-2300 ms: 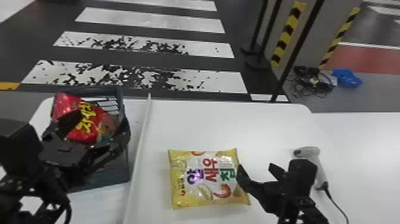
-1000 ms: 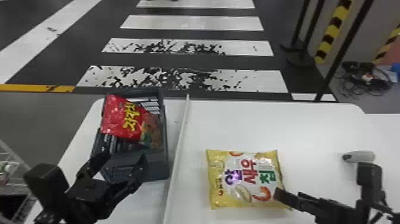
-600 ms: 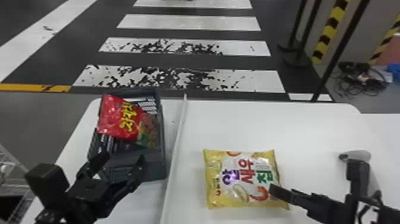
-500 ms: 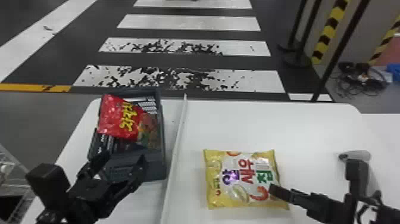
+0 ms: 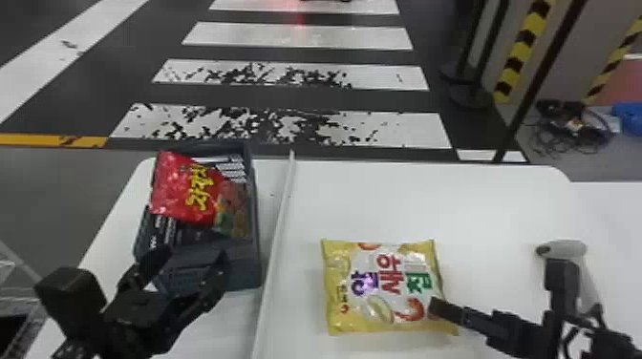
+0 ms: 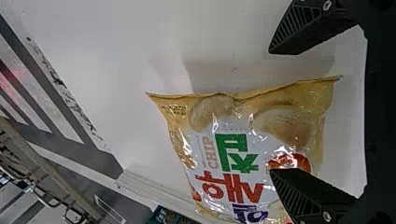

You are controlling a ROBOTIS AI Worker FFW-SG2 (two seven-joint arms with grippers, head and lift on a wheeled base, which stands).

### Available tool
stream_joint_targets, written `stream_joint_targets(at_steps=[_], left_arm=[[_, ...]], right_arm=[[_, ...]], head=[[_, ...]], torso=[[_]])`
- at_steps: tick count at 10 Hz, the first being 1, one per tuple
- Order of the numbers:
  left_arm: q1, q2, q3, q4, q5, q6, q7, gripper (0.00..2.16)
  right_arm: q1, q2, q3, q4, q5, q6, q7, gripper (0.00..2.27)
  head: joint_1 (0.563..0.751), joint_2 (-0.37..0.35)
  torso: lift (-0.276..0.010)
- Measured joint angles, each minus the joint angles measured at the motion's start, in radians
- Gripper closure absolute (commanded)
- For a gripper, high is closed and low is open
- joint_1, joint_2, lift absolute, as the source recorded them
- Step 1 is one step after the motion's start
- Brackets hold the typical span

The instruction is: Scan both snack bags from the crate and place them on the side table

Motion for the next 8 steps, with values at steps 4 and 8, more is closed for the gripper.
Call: stream_joint_targets(at_steps=[4, 8], left_arm=[[0.001, -0.002, -0.007, 0.012, 0.002, 0.0, 0.0, 0.08], [-0.001, -0.001, -0.011, 0.022, 0.003, 0.0, 0.0, 0.08]], right_arm=[[-0.015, 0.013, -0.004, 0.039, 0.023, 0.004, 0.032, 0.09], [-0.021, 0.035, -0.003, 0.046, 0.027, 0.029, 0.066, 0.71]], head=[[0.695, -0.011], [0.695, 0.012]], torso=[[-0.095], [-0.095]])
